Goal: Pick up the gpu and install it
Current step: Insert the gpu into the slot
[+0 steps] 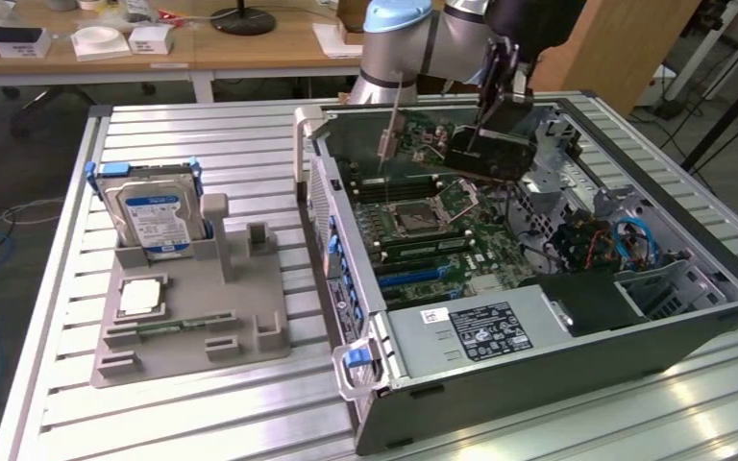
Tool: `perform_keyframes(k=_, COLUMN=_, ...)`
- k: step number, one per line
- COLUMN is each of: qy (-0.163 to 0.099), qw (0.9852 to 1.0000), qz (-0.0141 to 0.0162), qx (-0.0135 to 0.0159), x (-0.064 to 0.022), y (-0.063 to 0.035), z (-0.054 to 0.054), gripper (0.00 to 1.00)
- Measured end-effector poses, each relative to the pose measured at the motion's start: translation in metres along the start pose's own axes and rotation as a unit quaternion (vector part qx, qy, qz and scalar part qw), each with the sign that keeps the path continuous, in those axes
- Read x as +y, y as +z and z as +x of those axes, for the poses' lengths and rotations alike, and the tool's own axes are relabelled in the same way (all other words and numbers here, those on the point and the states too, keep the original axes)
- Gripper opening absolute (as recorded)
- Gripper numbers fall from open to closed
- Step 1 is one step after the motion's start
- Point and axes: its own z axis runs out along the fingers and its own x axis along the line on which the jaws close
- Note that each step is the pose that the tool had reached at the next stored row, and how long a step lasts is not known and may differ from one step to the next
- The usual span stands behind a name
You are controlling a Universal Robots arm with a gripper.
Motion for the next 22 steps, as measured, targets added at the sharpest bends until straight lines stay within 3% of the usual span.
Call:
perform_keyframes(k=5, qy=-0.037, qw=0.9993, qz=-0.0009, qx=0.0009, x=0.0000, y=0.0002, z=0.0000, gripper=0.26)
perform_keyframes(k=11, qy=-0.082, qw=0.9967, qz=-0.0019, qx=0.0020, x=0.0000, y=0.0005, z=0.0000, gripper=0.26)
perform_keyframes(k=16, qy=-0.118, qw=0.9930, qz=-0.0028, qx=0.0029, x=0.0000, y=0.0008, z=0.0000, gripper=0.26)
perform_keyframes(k=22, qy=-0.163, qw=0.9866, qz=-0.0038, qx=0.0040, x=0.0000, y=0.0010, z=0.0000, gripper=0.26)
